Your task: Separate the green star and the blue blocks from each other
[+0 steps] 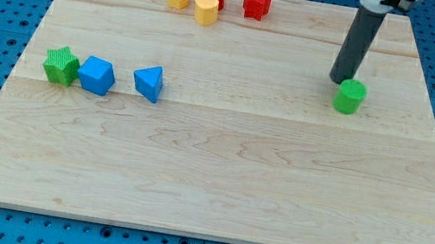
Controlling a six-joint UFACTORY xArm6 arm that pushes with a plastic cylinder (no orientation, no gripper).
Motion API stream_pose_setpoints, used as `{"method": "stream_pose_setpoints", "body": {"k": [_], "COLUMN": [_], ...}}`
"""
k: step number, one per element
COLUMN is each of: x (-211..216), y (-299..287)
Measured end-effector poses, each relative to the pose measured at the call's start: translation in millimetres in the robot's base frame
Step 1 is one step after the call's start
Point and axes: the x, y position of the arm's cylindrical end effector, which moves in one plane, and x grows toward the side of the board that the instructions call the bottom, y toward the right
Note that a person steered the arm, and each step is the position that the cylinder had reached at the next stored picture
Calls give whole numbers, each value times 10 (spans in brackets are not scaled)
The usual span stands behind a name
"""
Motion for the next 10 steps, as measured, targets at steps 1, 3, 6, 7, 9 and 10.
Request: {"method": "stream_pose_setpoints", "body": {"k": [1, 3, 6, 7, 9, 10], "x": [552, 1484, 647, 460, 454, 454], "y": [-953, -3215, -4234, -3777, -2601, -2064]}}
